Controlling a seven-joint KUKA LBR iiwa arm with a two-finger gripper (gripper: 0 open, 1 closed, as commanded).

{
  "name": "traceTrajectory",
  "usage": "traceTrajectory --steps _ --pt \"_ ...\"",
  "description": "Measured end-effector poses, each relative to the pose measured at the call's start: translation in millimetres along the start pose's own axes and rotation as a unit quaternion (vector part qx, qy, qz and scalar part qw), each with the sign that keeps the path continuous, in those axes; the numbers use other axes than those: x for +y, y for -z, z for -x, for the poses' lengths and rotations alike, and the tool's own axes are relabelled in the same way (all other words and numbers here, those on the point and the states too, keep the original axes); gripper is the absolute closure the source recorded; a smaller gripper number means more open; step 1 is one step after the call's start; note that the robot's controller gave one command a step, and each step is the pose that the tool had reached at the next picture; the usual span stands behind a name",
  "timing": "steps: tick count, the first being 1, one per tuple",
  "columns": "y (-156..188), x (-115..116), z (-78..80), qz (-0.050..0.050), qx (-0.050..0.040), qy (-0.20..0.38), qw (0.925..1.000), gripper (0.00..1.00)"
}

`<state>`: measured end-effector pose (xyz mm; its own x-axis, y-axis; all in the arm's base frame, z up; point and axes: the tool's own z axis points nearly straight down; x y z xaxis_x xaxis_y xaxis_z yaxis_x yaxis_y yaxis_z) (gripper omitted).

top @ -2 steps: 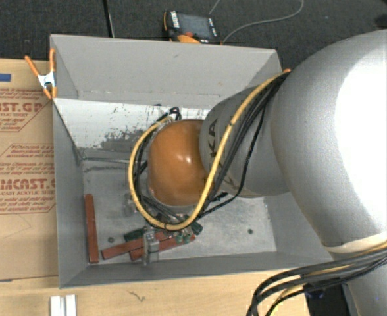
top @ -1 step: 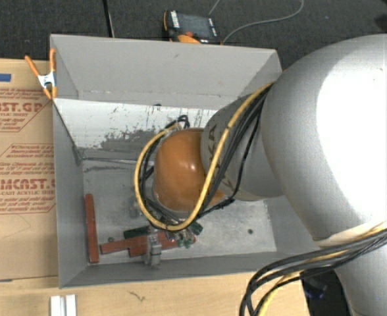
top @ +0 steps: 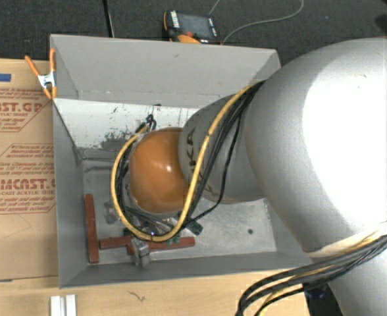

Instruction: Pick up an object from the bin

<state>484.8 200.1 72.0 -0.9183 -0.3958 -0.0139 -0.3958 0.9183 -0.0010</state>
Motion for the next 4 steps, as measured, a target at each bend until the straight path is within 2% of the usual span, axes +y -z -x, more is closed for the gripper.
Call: traceTrajectory --steps 1,2,4 --pt "-2.0 0.6 -3.4 0.001 0.0061 -0.001 1.0 1.0" --pt "17.8 0.8 -2.6 0.001 0.006 -0.001 1.0 1.0" --pt "116.4 2.2 1.7 0.001 0.0037 -0.001 1.0 1.0"
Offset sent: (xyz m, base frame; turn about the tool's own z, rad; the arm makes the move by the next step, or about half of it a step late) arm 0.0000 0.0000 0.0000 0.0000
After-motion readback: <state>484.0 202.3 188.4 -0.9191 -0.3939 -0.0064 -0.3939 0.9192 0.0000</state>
